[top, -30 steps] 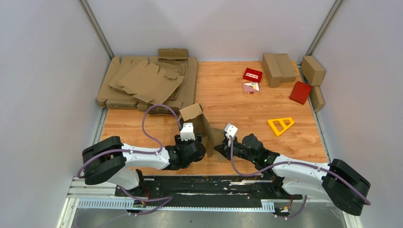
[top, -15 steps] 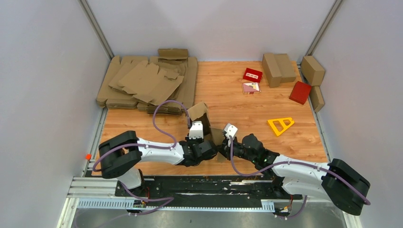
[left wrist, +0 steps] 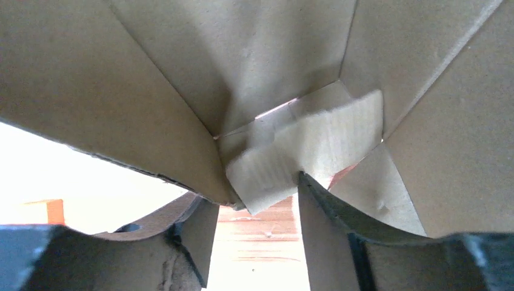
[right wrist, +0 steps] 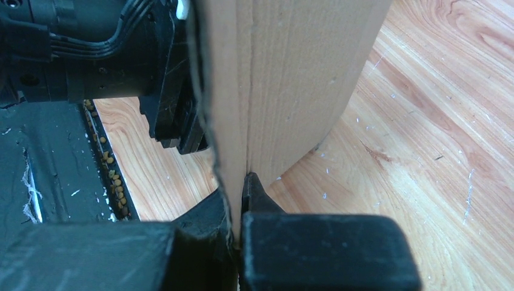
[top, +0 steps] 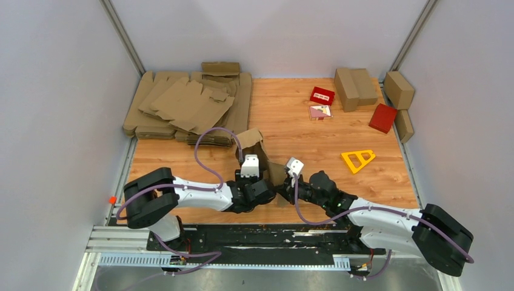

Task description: Fold the paper box

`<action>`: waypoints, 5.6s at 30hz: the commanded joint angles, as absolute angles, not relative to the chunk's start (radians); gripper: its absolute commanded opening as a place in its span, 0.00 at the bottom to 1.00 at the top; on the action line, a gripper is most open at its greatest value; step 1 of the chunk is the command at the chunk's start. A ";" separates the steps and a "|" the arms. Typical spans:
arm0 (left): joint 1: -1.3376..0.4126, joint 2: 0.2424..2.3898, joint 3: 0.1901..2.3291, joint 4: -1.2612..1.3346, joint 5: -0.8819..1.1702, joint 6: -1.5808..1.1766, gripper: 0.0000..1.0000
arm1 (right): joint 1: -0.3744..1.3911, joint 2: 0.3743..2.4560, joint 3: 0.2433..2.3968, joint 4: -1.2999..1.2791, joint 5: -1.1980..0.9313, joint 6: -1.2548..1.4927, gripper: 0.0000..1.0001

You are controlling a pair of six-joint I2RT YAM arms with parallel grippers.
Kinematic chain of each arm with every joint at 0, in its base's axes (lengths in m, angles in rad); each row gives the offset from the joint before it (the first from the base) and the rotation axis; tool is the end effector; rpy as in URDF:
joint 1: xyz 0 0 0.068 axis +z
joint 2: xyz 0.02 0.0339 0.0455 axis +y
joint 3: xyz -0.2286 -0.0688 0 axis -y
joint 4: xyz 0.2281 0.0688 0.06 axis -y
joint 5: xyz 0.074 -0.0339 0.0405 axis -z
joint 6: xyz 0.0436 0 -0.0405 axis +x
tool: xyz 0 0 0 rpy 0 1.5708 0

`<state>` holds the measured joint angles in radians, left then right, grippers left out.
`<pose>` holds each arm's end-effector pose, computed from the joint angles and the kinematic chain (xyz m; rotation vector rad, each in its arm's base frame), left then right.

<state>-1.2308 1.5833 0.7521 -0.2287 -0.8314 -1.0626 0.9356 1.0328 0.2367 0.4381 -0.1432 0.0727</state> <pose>0.1209 -0.2452 0.1238 -0.0675 2.2008 -0.1233 0.1226 0.1768 0.1477 -0.9310 1.7832 0.7993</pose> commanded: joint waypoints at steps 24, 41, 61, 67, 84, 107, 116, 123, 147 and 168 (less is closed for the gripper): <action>-1.083 1.555 0.644 0.037 -0.911 -0.887 0.65 | 0.945 1.047 0.247 0.442 -0.191 0.096 0.00; -1.131 1.610 0.673 -0.071 -0.993 -0.938 0.60 | 0.945 1.008 0.253 0.399 -0.148 0.089 0.14; -1.140 1.215 0.700 -0.315 -0.694 -0.699 0.85 | 0.945 0.870 0.272 0.260 -0.013 0.075 0.11; -1.127 0.993 0.686 -0.437 -0.604 -0.625 0.84 | 0.943 0.831 0.303 0.187 0.048 0.071 0.05; -0.928 0.793 0.784 -0.450 -0.422 -0.353 0.97 | 0.928 0.740 0.647 -0.367 0.000 0.097 0.00; -0.738 0.844 0.809 -0.473 -0.114 -0.400 1.00 | 0.908 1.245 1.189 -1.114 -0.097 0.189 0.15; -0.726 0.910 0.778 -0.417 -0.106 -0.393 1.00 | 0.904 1.571 1.425 -1.164 0.250 0.104 0.37; -0.676 0.934 0.716 -0.367 -0.094 -0.399 1.00 | 0.906 1.692 1.530 -1.094 0.290 0.011 0.17; -0.522 1.099 0.595 -0.062 0.039 -0.463 1.00 | 0.901 1.566 1.468 -0.931 0.541 0.054 0.84; -0.566 1.509 0.990 -0.092 0.088 -0.190 0.72 | 0.726 1.311 1.115 -0.631 0.304 0.215 0.81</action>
<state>-0.5369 1.4509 0.8967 -0.0879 0.0559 -0.3157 0.7509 1.3865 1.1244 -0.7292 0.3908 0.1928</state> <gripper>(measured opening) 0.746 0.818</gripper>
